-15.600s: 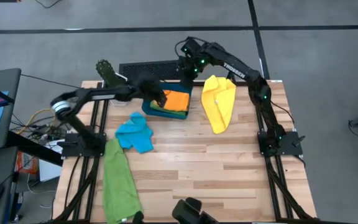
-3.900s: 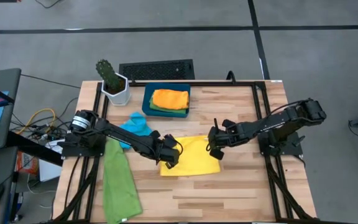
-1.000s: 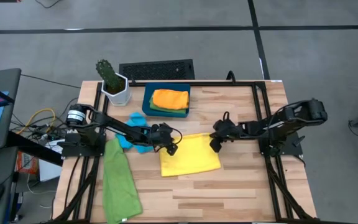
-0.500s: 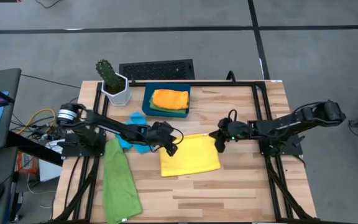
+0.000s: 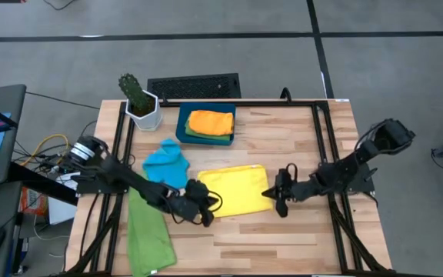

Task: Fold microfiber towels
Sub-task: Fold the yellow towel

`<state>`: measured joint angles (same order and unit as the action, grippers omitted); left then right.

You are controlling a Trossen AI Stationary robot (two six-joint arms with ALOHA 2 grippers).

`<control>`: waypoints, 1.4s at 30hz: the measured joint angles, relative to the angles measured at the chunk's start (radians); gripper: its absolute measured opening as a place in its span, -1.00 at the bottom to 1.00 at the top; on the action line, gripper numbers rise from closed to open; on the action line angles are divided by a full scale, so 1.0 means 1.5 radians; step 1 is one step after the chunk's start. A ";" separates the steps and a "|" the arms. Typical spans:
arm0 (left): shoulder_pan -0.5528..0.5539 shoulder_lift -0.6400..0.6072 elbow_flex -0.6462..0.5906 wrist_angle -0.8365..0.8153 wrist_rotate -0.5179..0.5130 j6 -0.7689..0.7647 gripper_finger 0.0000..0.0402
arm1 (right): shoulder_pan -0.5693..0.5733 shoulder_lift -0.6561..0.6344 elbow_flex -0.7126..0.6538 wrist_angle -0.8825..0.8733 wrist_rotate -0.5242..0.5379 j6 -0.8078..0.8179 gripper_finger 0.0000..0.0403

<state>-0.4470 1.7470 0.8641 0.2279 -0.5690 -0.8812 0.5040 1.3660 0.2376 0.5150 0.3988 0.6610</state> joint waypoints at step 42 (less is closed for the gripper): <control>-0.072 0.151 0.019 0.007 -0.031 -0.205 -1.00 | 0.139 0.214 0.002 0.133 0.071 0.106 -0.91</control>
<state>-0.5556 1.9730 0.8928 0.2384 -0.6162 -1.1886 0.7120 1.6873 0.2413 0.7153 0.5054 0.8194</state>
